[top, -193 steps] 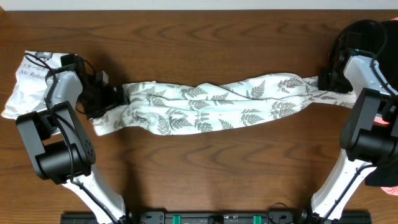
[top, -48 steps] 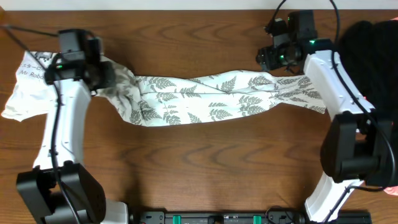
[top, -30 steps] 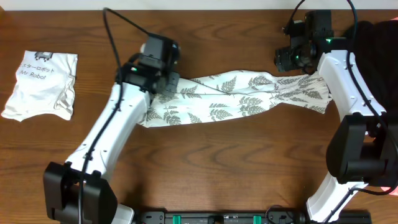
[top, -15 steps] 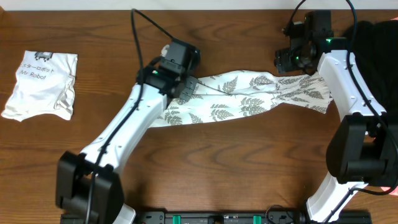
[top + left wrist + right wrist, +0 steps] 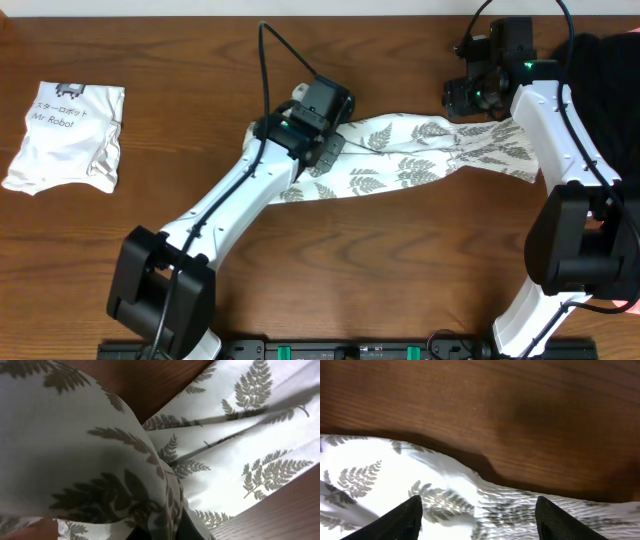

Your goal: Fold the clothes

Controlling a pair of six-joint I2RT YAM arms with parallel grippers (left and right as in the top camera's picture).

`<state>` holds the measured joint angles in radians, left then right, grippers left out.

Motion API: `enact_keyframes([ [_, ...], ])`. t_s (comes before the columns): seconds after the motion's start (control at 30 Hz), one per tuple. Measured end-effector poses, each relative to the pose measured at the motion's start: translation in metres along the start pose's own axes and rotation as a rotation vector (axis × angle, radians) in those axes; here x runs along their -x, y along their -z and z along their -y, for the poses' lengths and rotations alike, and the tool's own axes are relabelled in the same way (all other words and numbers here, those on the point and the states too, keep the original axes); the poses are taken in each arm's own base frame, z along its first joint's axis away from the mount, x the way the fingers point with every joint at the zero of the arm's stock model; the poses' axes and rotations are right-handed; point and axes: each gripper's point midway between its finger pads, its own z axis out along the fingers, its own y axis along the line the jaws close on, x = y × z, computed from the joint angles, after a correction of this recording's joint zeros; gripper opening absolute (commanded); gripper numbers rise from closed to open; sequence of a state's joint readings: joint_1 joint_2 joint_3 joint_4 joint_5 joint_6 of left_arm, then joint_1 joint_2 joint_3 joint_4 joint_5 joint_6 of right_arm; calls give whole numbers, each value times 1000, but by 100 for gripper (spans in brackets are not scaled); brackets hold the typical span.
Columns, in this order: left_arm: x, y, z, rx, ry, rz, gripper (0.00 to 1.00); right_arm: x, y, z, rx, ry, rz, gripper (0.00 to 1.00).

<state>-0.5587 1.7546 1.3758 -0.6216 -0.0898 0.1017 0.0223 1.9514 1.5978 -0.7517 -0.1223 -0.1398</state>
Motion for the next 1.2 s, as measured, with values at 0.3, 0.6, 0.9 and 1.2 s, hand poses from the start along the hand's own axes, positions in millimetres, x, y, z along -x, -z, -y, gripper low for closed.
enact_keyframes([
  [0.3, 8, 0, 22, -23, -39, 32, 6, -5, 0, -1, 4, -2, -19, 66],
  [0.6, 9, -6, 24, -24, -42, 32, 6, -35, 3, 5, -41, -66, -146, 71],
  [0.9, 8, -6, 23, -22, -40, 27, 6, -58, -11, 10, -57, -112, -186, 68],
  [1.2, -8, 7, -29, 32, 44, -86, 6, -93, -43, 4, -33, -109, -206, 69],
])
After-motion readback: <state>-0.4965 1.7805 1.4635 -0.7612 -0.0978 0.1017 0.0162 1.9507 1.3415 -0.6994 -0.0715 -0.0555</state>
